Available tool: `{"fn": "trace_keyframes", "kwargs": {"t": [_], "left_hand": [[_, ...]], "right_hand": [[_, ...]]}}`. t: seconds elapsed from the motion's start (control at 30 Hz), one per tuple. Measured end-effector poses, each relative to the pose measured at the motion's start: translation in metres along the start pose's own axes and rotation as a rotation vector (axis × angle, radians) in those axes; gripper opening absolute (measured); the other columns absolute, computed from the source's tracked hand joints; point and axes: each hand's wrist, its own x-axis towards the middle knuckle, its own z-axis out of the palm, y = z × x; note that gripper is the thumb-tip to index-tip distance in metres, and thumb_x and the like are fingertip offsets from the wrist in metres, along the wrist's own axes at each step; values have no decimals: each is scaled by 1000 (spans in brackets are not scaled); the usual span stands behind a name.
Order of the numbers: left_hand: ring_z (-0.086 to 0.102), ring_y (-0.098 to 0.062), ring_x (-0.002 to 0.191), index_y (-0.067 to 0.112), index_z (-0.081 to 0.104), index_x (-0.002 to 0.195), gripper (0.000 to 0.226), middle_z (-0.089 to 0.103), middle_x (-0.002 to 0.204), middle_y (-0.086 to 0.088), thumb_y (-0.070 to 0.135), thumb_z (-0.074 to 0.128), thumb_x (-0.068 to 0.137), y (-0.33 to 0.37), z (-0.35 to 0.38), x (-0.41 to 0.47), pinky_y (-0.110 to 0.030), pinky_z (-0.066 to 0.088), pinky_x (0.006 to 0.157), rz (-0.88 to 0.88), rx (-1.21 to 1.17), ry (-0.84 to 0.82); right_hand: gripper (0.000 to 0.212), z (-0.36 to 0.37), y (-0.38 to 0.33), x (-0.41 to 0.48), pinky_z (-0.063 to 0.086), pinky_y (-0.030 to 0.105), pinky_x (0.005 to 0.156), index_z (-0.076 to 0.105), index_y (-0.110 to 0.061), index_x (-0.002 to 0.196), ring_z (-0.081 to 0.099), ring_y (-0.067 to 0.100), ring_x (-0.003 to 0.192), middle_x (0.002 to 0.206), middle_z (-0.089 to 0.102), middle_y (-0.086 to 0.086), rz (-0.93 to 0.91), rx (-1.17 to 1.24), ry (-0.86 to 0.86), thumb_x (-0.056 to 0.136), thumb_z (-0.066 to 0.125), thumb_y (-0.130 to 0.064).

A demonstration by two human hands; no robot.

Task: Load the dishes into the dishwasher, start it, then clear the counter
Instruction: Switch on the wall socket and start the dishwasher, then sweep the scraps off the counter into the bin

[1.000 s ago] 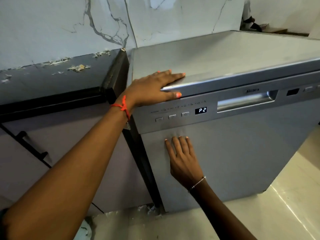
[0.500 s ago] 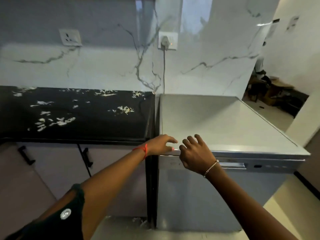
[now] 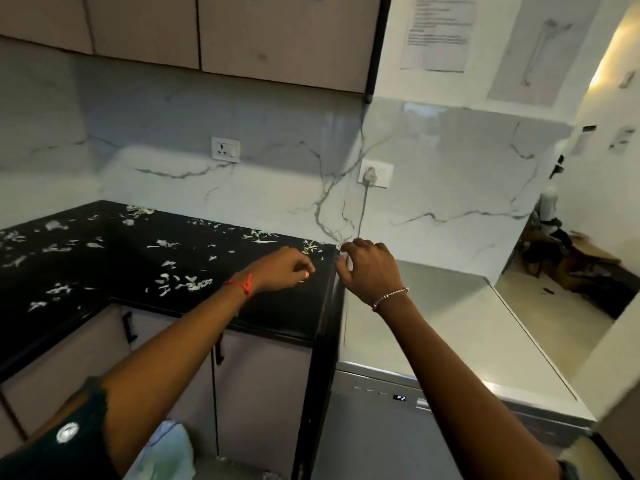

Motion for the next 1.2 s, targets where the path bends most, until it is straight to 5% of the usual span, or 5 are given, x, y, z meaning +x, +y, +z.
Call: {"fn": "trace_keyframes", "kwargs": {"t": [0.17,0.3,0.73,1.03,1.2], "left_hand": [[51,-21,115,11,55,124,35,56,124,-8,17,57,89,-39,-7,-24,-29,39,95,-146,101,-68],[37,-20,129,11,46,133,43,45,137,-7,20,55,91,-76,-4,-33,-31,31,105,-228,115,-85],[47,-20,122,17,51,128,38,45,135,-7,22,56,90,-220,15,36,-30,36,104,-285,70,-185],[41,-18,127,8,49,128,40,45,136,-9,13,57,89,-303,69,76,-23,30,104,-307,-43,-269],[20,-21,140,7,39,137,49,26,149,-8,11,55,90,-334,100,114,-28,20,112,-358,-62,-189]], "right_hand": [[34,18,-16,6,37,34,93,57,-9,114,57,28,105,111,62,11,-3,46,-112,93,39,-29],[35,42,-22,11,36,34,97,54,-10,119,53,27,111,120,58,9,-2,53,-216,96,37,-31],[38,179,-22,79,42,35,96,54,-5,123,50,28,114,124,47,13,218,342,-456,95,44,-29],[43,278,-11,102,31,30,106,45,-2,131,43,30,124,134,38,17,458,495,-693,93,51,-21],[50,335,7,115,27,31,108,34,-3,138,34,30,133,144,31,16,495,542,-739,94,50,-20]]}}
